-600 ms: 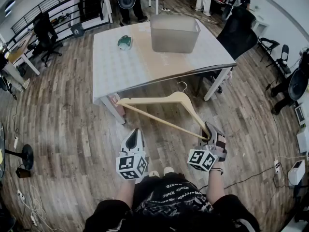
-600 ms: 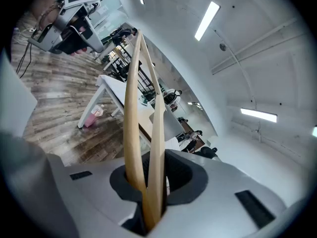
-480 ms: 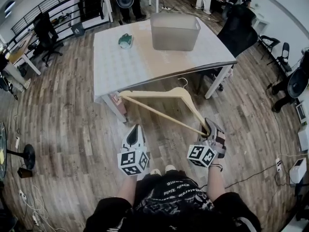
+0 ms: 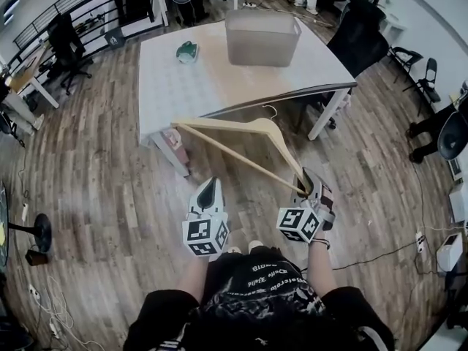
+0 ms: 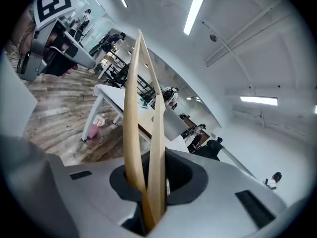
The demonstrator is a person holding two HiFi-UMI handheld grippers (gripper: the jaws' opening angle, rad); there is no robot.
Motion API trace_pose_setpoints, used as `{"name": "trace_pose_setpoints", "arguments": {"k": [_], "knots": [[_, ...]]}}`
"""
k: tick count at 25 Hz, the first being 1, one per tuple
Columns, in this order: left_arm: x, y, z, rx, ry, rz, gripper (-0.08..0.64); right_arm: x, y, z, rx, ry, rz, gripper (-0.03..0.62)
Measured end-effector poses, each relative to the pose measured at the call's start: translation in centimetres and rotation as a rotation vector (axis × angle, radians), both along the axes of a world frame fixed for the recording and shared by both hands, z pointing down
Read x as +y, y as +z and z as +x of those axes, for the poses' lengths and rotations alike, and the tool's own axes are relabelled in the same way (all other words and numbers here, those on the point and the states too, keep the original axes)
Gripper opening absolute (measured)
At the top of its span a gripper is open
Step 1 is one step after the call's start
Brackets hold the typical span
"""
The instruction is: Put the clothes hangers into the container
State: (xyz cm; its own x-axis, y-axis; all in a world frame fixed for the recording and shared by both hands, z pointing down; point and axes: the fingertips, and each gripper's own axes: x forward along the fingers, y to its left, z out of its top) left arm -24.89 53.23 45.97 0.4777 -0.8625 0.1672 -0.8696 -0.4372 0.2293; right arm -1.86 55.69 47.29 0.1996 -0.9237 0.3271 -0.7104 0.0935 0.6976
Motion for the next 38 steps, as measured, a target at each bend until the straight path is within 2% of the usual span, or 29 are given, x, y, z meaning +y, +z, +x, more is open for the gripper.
{"name": "trace_pose_setpoints", "arguments": {"k": [8, 12, 18, 23, 28, 34, 38], "knots": [[0.8, 1.0, 0.3, 0.020, 0.037, -0.015, 0.020, 0.9, 0.2, -1.1, 0.004, 0.020, 0.021, 0.062], [0.9, 0.9, 0.4, 0.035, 0.065, -0.008, 0.020, 1.0, 0.9, -2.2, -0.044, 0.009, 0.003, 0.063], [-0.7, 1.5, 1.8, 0.017, 0.073, 0.005, 0.020, -0.7, 2.0, -1.7, -0.090, -0.003, -0.010, 0.063], [-3.0, 2.8, 3.1, 0.003, 0.085, -0.027, 0.020, -4.2, 2.6, -0.9, -0.149, -0.035, -0.012, 0.061], [-7.7, 2.8, 4.9, -0.018, 0.044, -0.019, 0.020, -9.3, 3.1, 1.1, -0.147, -0.072, -0.022, 0.061], [-13.9, 2.3, 8.2, -0.069, -0.007, -0.005, 0.020, -16.0, 3.0, 4.5, -0.149, -0.110, -0.029, 0.061], [-17.2, 2.2, 11.5, -0.101, 0.000, 0.018, 0.020, -19.6, 3.6, 7.1, -0.169, -0.140, -0.046, 0.061]]}}
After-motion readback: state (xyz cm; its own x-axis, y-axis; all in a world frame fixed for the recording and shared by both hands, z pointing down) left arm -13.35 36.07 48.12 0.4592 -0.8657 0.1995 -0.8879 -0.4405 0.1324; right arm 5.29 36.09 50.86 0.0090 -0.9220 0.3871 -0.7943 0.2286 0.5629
